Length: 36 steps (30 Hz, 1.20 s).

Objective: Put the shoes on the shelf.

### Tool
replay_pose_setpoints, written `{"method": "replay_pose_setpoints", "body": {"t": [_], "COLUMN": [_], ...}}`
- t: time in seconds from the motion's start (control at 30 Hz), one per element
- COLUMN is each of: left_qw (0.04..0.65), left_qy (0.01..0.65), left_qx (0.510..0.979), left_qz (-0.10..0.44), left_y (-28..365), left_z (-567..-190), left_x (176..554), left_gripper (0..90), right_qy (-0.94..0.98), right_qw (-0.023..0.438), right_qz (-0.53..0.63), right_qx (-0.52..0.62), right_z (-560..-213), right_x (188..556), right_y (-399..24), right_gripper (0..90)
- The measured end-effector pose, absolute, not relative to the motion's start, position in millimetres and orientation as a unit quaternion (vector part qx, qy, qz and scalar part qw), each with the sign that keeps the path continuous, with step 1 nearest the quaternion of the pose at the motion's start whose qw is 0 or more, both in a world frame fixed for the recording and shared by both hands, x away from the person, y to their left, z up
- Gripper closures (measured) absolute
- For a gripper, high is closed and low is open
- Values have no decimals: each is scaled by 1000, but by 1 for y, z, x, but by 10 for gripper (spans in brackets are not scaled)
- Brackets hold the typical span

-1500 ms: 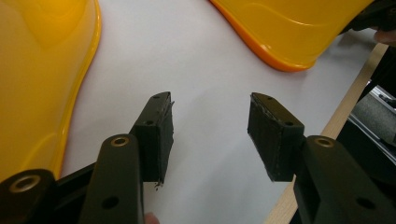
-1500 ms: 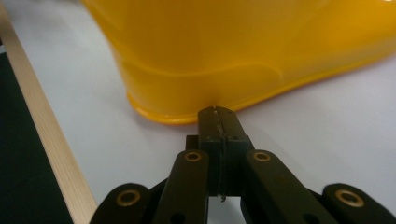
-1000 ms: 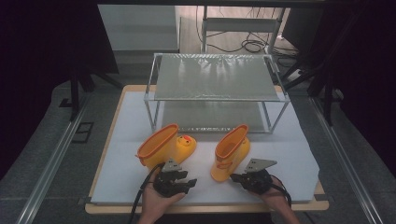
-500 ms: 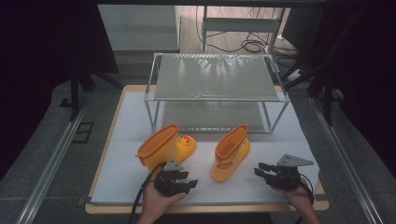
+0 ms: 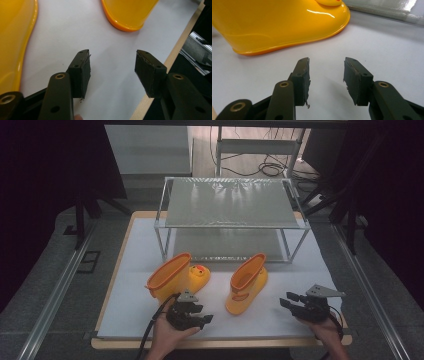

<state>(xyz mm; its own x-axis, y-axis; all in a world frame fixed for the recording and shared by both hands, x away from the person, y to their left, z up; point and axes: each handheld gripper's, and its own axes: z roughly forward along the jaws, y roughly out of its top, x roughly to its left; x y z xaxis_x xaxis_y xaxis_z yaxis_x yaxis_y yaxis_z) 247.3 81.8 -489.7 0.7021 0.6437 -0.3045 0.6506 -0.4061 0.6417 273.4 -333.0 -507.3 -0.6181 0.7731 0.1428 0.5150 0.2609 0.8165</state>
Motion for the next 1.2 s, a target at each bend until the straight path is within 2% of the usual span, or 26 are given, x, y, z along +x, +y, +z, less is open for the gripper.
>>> {"method": "replay_pose_setpoints", "body": {"t": [0.23,0.47,0.83,1.2], "left_qw": [353,341,337,336], "left_qy": [367,347,323,310], "left_qx": [858,870,877,883], "left_qz": [-58,-85,-112,-106], "left_y": [79,75,69,58], "left_z": [-473,-449,-388,-337], "left_x": [252,254,256,278], "left_gripper": [463,461,461,464], "right_qy": [780,778,780,780], "right_qw": [146,149,149,148], "right_qz": [446,446,446,445], "right_qx": [414,417,414,415], "right_z": [-507,-506,-505,-505], "right_x": [274,274,274,274], "right_y": [-334,-338,-336,-337], "right_gripper": [551,551,549,549]}}
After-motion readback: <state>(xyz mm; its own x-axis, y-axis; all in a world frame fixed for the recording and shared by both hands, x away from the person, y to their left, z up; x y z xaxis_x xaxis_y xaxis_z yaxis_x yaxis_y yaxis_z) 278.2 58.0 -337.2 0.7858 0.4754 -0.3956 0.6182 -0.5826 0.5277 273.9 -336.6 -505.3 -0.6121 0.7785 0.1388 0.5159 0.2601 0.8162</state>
